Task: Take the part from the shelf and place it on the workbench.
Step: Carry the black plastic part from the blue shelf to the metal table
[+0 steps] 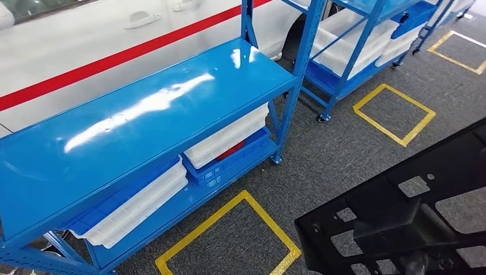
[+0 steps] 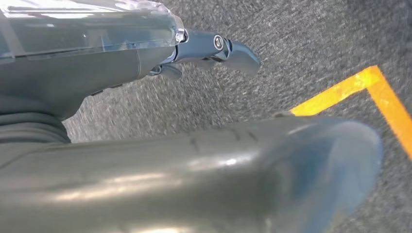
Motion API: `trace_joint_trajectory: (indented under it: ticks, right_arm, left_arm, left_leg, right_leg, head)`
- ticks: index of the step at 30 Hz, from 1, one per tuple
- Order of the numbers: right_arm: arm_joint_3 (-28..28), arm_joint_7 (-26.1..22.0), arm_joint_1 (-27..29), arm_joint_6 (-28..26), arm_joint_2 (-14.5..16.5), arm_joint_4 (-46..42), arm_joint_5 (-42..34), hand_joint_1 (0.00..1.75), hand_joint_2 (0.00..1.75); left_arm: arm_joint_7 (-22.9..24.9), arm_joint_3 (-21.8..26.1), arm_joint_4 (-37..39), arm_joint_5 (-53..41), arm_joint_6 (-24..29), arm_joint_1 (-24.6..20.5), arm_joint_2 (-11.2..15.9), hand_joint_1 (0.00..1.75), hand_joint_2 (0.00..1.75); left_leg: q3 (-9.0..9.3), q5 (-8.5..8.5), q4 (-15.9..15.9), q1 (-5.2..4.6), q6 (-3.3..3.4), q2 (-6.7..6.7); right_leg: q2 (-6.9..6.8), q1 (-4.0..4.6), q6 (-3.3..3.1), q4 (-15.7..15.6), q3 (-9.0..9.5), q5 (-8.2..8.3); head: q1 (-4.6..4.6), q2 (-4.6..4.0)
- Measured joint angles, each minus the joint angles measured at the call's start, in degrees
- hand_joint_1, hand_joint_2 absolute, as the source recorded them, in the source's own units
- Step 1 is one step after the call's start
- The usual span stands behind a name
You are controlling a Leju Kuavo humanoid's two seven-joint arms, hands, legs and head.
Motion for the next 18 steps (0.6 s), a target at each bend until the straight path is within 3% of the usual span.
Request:
trace_joint_trajectory:
  ticks: [1, 2, 3, 4, 6, 8, 9, 11, 12, 13, 15, 16, 17, 18]
  right_arm:
    - [-0.2, 0.0, 0.0, 0.3, 0.0, 0.0, 0.0, 1.75, 1.75]
    - [-0.4, 0.1, 0.1, 0.7, 0.1, 0.0, 0.0, 1.75, 1.75]
    - [-0.5, 0.2, 0.2, 1.0, 0.3, 0.0, 0.1, 1.75, 1.75]
    - [-0.5, 0.4, 0.2, 1.2, 0.4, 0.1, 0.5, 1.75, 1.75]
    - [-0.4, 0.6, -0.2, 1.3, 0.7, 0.4, 1.8, 1.75, 1.75]
    - [0.4, 0.8, -1.1, 0.5, 1.0, 0.8, 3.3, 1.75, 1.75]
    - [1.0, 0.9, -1.6, -0.1, 1.0, 1.0, 3.9, 1.75, 1.75]
    - [2.4, 1.2, -2.4, -1.3, 1.1, 1.5, 4.6, 1.75, 1.75]
    - [3.1, 1.4, -2.8, -1.7, 1.2, 1.8, 4.9, 1.75, 1.75]
    - [4.0, 1.6, -3.3, -2.2, 1.2, 2.2, 5.1, 1.75, 1.75]
    - [5.9, 1.9, -4.5, -2.8, 1.2, 3.4, 5.2, 1.75, 1.75]
    - [6.9, 2.0, -5.1, -3.1, 1.2, 4.2, 5.2, 1.75, 1.75]
    - [8.0, 2.1, -5.6, -3.4, 1.2, 5.1, 5.2, 1.75, 1.75]
    - [8.9, 2.1, -6.1, -4.0, 1.2, 6.0, 5.2, 1.75, 1.75]
  left_arm:
    - [0.0, 0.0, 0.0, 0.0, 0.1, 0.1, 0.0, 0.0, 0.0]
    - [0.0, 0.0, 0.0, 0.2, 0.2, 0.2, 0.0, 0.0, 0.0]
    - [0.0, 0.0, 0.0, 0.4, 0.4, 0.2, 0.0, 0.0, 0.0]
    - [0.0, 0.1, 0.0, 0.7, 0.7, 0.2, 0.0, 0.0, 0.0]
    - [0.0, 0.2, 0.0, 1.3, 1.2, 0.1, 0.0, 0.0, 0.0]
    - [0.2, 0.5, 0.0, 1.8, 1.8, -0.1, 0.0, 0.0, 0.0]
    - [0.4, 0.7, 0.0, 2.0, 2.3, -0.2, 0.0, 0.0, 0.0]
    - [0.9, 1.3, 0.0, 2.6, 3.4, -0.6, 0.0, 0.0, 0.0]
    - [1.1, 1.5, 0.0, 3.0, 4.0, -0.8, 0.0, 0.0, 0.0]
    - [1.3, 1.9, 0.0, 3.4, 4.8, -0.8, -0.1, 0.0, 0.0]
    - [1.5, 2.7, 0.0, 4.1, 6.5, -0.8, -0.1, 0.0, 0.0]
    - [1.5, 3.1, 0.0, 4.4, 7.5, -0.7, -0.2, 0.0, 0.0]
    - [1.7, 3.5, 0.0, 4.6, 8.4, -0.7, -0.2, 0.0, 0.0]
    - [1.9, 3.8, 0.0, 4.8, 9.4, -0.7, -0.4, 0.0, 0.0]
  left_leg:
    - [-0.5, 0.29, 0.1, -0.13, 0.05, 0.96]
    - [-0.98, 0.55, 0.2, -0.24, 0.02, 1.91]
    - [-1.45, 0.78, 0.2, -0.32, -0.03, 2.85]
    - [-1.86, 0.98, 0.4, -0.37, -0.12, 3.73]
    - [-2.29, 1.29, 0.6, -0.48, -0.39, 5.29]
    - [-2.22, 1.59, 0.7, -0.59, -0.85, 6.57]
    - [-2.19, 1.76, 0.7, -0.63, -1.12, 7.14]
    - [-2.18, 2.05, 0.7, -0.63, -1.76, 8.11]
    - [-2.45, 1.68, 1.0, -0.53, -2.11, 7.45]
    - [-3.01, 0.5, 2.3, -0.39, -2.41, 5.95]
    - [-5.32, -3.9, 8.2, -0.05, -2.8, 1.74]
    - [-6.76, -6.14, 12.2, 0.03, -2.88, 0.49]
    - [-7.81, -7.46, 15.4, 0.04, -2.94, -0.05]
    - [-8.06, -7.59, 16.8, 0.04, -2.96, -0.25]
  right_leg:
    - [-0.92, -0.12, 0.26, 3.7, -1.02, -2.18]
    - [-1.39, -0.26, 0.47, 6.7, -1.55, -3.26]
    - [-1.63, -0.39, 0.61, 7.9, -1.23, -3.09]
    - [-1.9, -0.48, 0.67, 7.0, 0.23, -1.99]
    - [-3.8, -0.48, 0.46, -0.8, 6.23, 0.24]
    - [-5.93, 0.08, -0.52, -7.7, 10.72, 0.91]
    - [-6.35, 0.42, -1.11, -9.0, 11.34, 0.73]
    - [-5.36, 0.61, -2.23, -9.7, 10.92, 1.38]
    - [-4.76, 0.49, -2.66, -10.1, 10.74, 1.76]
    - [-4.09, 0.34, -3.15, -10.4, 10.35, 2.33]
    - [-2.71, 0.27, -3.81, -10.5, 9.3, 3.34]
    - [-1.89, 0.33, -4.0, -10.5, 8.65, 3.77]
    - [-1.07, 0.39, -4.03, -10.4, 8.07, 4.14]
    - [-0.22, 0.44, -3.99, -10.2, 7.54, 4.45]
  head:
    - [0.0, 0.0]
    - [0.01, 0.0]
    - [0.01, 0.0]
    - [0.01, 0.0]
    - [0.01, 0.0]
    - [-0.04, 0.0]
    - [-0.05, 0.0]
    - [-0.04, 0.0]
    - [-0.05, 0.0]
    - [-0.06, 0.0]
    - [-0.06, 0.0]
    - [-0.06, 0.0]
    - [-0.06, 0.0]
    - [-0.06, 0.0]
